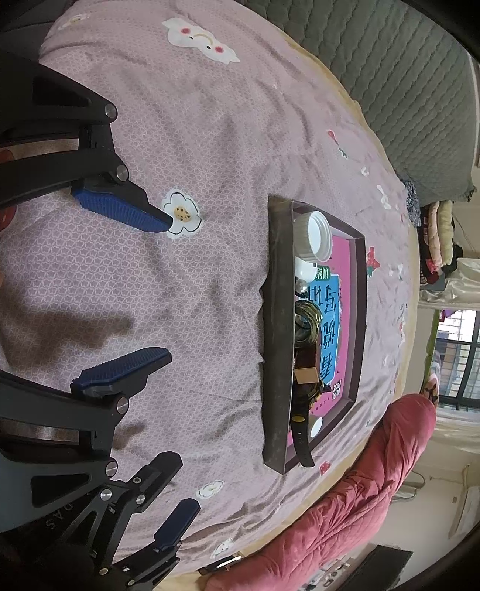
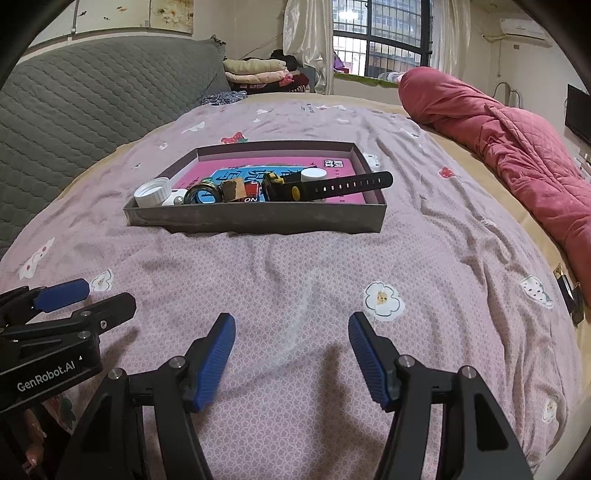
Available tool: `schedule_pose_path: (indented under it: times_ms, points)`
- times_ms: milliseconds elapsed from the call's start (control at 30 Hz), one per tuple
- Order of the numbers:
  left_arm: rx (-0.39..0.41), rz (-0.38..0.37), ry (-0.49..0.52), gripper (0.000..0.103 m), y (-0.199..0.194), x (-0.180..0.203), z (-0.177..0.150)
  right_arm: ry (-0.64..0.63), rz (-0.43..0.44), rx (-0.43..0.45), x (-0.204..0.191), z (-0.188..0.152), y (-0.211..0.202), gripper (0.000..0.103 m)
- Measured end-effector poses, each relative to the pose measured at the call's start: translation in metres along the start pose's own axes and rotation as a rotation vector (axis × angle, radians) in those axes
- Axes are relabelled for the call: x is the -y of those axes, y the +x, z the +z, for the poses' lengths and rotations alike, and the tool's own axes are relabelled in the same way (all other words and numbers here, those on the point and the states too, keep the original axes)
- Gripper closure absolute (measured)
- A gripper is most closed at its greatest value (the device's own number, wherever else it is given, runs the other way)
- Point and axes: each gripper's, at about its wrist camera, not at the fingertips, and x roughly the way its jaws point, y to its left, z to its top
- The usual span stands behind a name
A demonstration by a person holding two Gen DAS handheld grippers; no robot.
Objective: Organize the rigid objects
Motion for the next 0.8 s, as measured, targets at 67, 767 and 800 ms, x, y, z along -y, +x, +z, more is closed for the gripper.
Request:
schedule_pose_path:
  times_ms: [67, 767, 800]
  points:
    - [-0.003, 0.000, -0.001, 0.037, -0.0002, -0.0003, -0.0003, 0.000, 0.001, -0.001, 0.0001, 0.0000, 0.0001, 0.040]
    - [-0.007, 0.007, 0.000, 0.037, 0.0011, -0.0008, -0.0003, -0.002, 0.001, 0.001, -0.0015, -0.0010, 0.0005, 0.040]
    - [-0.007, 0.008, 0.001, 0.037, 0.0010, -0.0008, -0.0004, -0.001, 0.001, 0.001, -0.0015, -0.0008, 0.0001, 0.040]
